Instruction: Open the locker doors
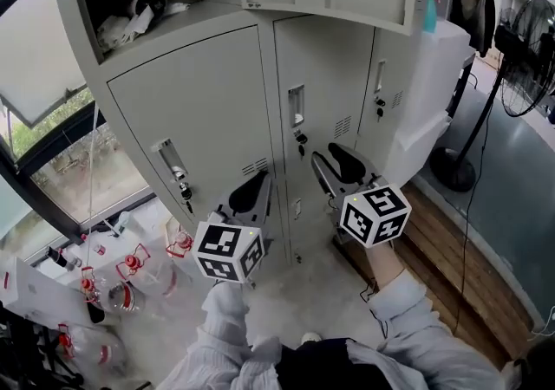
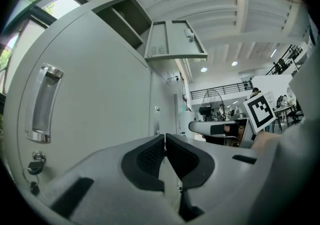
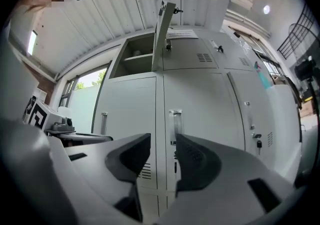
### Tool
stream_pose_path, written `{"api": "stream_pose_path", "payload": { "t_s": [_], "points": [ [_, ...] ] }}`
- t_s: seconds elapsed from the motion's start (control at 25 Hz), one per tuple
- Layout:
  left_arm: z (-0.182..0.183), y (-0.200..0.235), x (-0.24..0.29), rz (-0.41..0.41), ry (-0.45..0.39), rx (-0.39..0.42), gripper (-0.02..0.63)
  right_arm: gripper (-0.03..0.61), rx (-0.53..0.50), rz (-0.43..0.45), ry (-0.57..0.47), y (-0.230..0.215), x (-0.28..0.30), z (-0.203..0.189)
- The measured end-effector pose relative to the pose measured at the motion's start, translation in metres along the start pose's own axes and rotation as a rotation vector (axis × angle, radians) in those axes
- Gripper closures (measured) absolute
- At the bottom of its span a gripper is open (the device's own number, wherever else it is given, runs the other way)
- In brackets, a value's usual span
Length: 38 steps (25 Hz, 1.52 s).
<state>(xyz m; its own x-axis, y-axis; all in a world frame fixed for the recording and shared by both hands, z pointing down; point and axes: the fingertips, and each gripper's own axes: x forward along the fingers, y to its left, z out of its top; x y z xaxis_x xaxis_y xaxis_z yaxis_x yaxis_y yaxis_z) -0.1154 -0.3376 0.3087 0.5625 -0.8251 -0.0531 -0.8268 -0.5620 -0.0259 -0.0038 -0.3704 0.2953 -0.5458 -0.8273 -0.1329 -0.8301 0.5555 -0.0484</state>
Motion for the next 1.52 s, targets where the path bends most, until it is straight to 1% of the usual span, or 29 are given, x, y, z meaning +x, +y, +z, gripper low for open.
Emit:
{"api": "stream_pose_path", "payload": {
  "t_s": [0.16,0.28,0.36,0.56,0.68,0.8,1.0,1.28,1.52],
  "points": [
    [-0.006,0.01,0.0,0.029,0.018,-0.002,0.6,0.436,-0.007,0.029,0.016,-0.004,0.027,-0.001],
    [-0.01,0.017,0.002,0.031,0.034,-0.005,0.6,0.436,-0.009,0.035,0.034,-0.007,0.047,-0.002],
    [-0.009,0.023,0.005,0.028,0.03,-0.007,0.601,0.436,-0.009,0.038,0.049,-0.007,0.06,-0.004],
    [0.0,0.045,0.012,0.041,0.013,-0.009,0.6,0.434,-0.005,0.024,0.059,-0.007,0.088,0.0],
    [0.004,0.052,0.015,0.035,0.004,-0.008,0.6,0.433,-0.029,0.003,0.067,-0.012,0.102,0.002],
    [0.003,0.058,0.015,0.032,0.005,-0.004,0.6,0.433,-0.023,-0.006,0.072,-0.013,0.115,0.001],
    [-0.002,0.062,0.018,0.008,0.01,0.025,0.601,0.433,-0.015,-0.021,0.07,-0.013,0.126,-0.006],
    [-0.013,0.065,0.017,-0.018,0.021,0.038,0.6,0.433,0.014,-0.026,0.031,-0.012,0.129,-0.006],
    [-0.018,0.062,0.02,-0.04,0.018,0.027,0.601,0.433,-0.024,-0.043,0.032,-0.013,0.122,-0.005]
  ]
}}
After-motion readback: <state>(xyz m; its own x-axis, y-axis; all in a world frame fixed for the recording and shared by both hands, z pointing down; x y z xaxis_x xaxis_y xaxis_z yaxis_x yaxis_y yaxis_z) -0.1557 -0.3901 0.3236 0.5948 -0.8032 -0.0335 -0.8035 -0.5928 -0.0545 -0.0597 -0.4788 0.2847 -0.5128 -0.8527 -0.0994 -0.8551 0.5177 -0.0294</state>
